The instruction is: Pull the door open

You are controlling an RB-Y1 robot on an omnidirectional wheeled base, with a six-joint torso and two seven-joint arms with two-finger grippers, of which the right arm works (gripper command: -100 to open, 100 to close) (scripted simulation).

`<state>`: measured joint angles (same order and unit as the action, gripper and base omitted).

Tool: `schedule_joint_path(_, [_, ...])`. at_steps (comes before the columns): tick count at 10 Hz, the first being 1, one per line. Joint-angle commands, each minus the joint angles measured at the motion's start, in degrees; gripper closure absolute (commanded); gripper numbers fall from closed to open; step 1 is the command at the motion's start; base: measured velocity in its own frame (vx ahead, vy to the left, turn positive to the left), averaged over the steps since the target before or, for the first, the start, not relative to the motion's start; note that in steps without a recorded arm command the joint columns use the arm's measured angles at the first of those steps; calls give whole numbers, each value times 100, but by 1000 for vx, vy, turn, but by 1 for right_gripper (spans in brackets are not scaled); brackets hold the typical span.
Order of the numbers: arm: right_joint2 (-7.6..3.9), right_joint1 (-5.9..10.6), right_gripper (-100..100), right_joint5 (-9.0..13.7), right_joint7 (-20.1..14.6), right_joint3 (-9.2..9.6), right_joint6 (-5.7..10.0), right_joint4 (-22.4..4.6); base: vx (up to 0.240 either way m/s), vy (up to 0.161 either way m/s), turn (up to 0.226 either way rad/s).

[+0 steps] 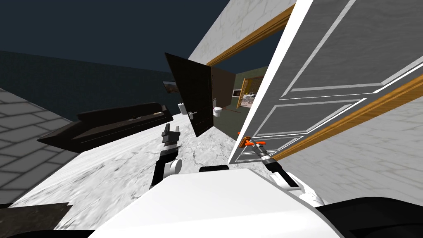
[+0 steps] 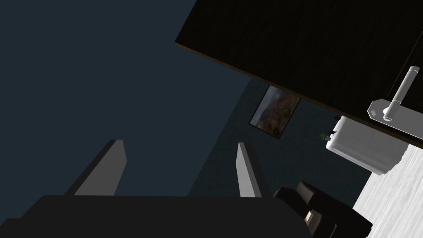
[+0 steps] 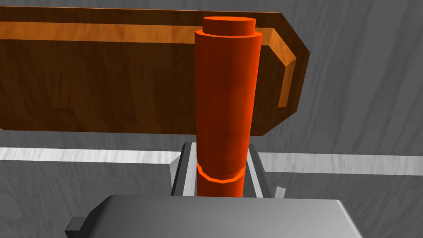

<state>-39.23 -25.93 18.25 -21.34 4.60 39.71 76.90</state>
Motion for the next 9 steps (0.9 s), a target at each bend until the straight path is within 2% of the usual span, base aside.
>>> schedule_joint_path(1, [-50, -15, 100, -3, -40, 27, 79, -34, -137, -7, 112])
schedule_joint_path(3, [-96, -29, 100, -6, -75, 52, 151, -64, -171, -69, 132])
schedule_joint_path(9, [-320, -97, 100, -20, -250, 172, 503, -214, -201, -61, 135])
